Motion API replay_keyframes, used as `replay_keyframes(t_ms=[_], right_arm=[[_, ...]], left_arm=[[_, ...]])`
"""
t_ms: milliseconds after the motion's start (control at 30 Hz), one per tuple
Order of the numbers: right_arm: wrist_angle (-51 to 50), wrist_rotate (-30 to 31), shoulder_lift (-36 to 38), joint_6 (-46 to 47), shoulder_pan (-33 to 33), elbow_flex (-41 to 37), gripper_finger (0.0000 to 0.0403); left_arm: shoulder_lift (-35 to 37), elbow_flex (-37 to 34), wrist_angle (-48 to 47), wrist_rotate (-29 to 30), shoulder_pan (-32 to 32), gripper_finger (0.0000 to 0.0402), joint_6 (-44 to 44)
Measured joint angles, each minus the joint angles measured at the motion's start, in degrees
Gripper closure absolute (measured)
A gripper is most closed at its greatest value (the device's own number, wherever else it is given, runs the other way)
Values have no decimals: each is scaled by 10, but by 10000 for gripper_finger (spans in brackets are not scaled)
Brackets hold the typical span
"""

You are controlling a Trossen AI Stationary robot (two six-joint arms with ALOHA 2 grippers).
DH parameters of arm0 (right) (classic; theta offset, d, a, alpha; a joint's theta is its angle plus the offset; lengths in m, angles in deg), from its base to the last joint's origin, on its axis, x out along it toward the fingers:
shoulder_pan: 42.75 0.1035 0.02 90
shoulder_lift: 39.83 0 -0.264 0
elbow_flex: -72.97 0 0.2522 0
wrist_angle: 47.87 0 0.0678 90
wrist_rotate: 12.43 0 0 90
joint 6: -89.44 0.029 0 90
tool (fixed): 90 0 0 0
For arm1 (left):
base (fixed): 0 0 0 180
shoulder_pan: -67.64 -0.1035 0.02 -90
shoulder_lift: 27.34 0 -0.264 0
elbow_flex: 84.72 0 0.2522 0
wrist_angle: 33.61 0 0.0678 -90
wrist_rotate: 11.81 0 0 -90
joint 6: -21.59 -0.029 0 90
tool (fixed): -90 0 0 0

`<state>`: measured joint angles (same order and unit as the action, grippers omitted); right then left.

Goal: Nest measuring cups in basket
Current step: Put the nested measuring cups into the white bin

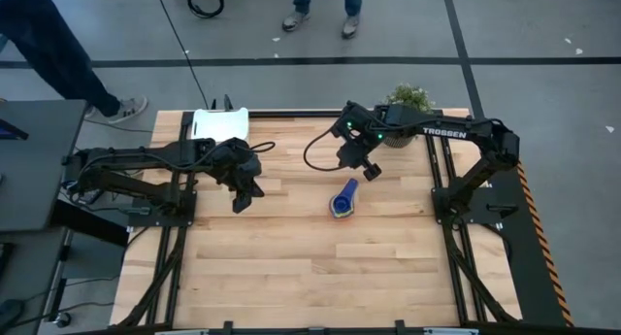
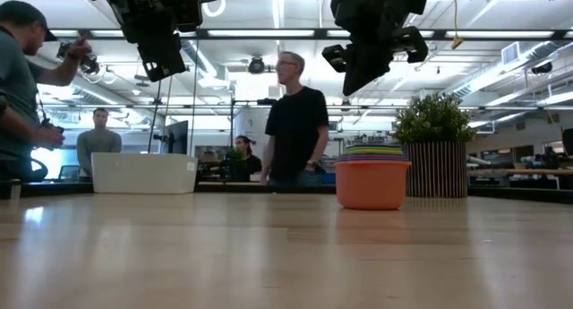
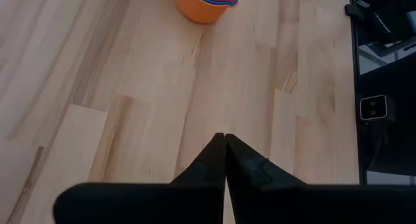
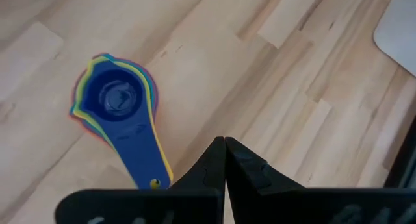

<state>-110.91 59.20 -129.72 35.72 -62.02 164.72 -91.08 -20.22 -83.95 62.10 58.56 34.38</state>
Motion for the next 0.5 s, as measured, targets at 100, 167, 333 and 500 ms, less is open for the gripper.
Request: replay_keyframes(t_ms=[100, 167, 333, 500], right_arm=[[0, -8, 0, 0, 0, 0, 391], [-1, -10, 0, 0, 0, 0, 391], [-7, -5, 0, 0, 0, 0, 391], [-7, -4, 0, 0, 0, 0, 391]], left_arm=[[0, 0, 0, 0, 0, 388, 0], [0, 0, 0, 0, 0, 388, 0], [0, 0, 0, 0, 0, 388, 0], [0, 0, 0, 0, 0, 388, 0]])
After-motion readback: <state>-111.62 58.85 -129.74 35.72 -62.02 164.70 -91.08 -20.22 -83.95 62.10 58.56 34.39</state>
